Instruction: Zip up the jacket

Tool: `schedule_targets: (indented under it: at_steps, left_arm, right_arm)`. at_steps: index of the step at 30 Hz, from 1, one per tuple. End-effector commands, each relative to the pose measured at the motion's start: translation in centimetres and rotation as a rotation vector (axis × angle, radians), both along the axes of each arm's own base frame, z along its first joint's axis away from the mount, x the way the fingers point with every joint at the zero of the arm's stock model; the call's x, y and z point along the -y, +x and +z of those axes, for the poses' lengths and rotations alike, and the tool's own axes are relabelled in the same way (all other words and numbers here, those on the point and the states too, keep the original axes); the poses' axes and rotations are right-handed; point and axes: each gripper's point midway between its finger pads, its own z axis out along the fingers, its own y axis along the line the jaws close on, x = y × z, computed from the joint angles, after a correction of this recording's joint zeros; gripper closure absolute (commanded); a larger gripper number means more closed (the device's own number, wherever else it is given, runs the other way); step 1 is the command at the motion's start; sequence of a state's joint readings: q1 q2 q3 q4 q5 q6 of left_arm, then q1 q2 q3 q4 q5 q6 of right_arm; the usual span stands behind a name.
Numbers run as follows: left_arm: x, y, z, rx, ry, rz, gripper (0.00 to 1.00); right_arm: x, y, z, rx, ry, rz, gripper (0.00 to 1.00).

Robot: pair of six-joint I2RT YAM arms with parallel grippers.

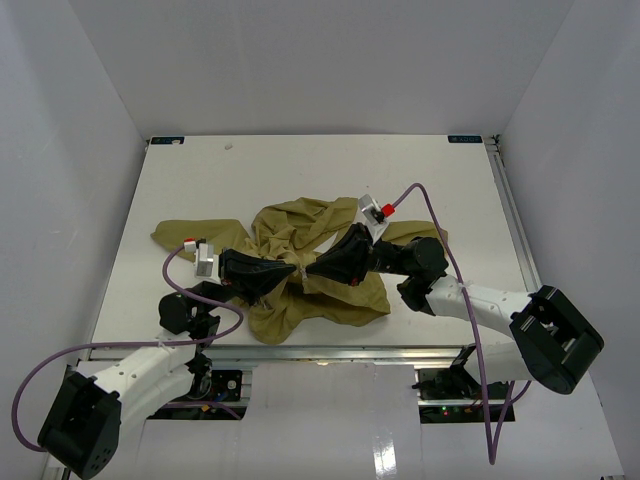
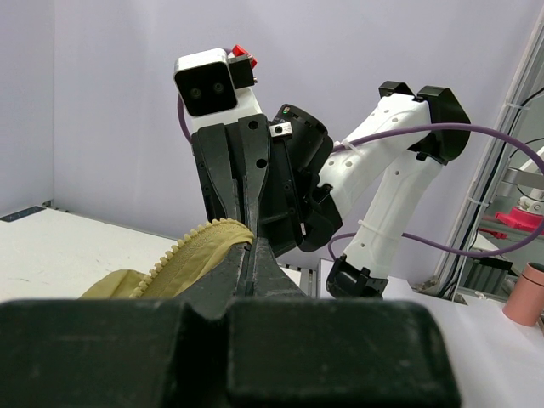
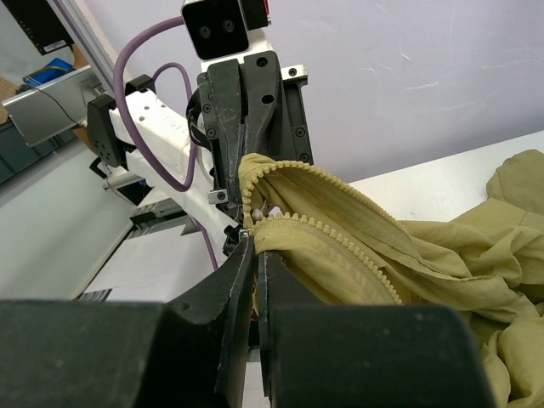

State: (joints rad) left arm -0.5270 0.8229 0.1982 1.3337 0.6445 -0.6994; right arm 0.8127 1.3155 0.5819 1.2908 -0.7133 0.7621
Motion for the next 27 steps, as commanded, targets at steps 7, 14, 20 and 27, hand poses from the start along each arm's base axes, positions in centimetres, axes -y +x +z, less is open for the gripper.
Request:
schedule_targets:
  at_steps: [7, 14, 20, 27]
  left_arm:
    - [-3.3, -6.5, 5.7, 0.422, -0.222, -0.015, 1.00]
    - [-3.2, -6.2, 5.3, 0.404, -0.217, -0.015, 1.00]
    - [-3.2, -6.3, 5.3, 0.397, -0.216, -0.024, 1.00]
    - [-3.0, -6.5, 4.9, 0.387, -0.204, -0.042, 1.00]
  right_arm:
    - [2.3, -2.0, 6.9, 0.228, 0.272, -0.006, 0.92]
    - [2.5, -2.3, 7.0, 0.238, 0.280, -0.002, 0.92]
    - [2.4, -2.3, 7.1, 0.241, 0.282, 0.002, 0.92]
    - [2.4, -2.2, 7.0, 0.257, 0.270, -0.004, 0.92]
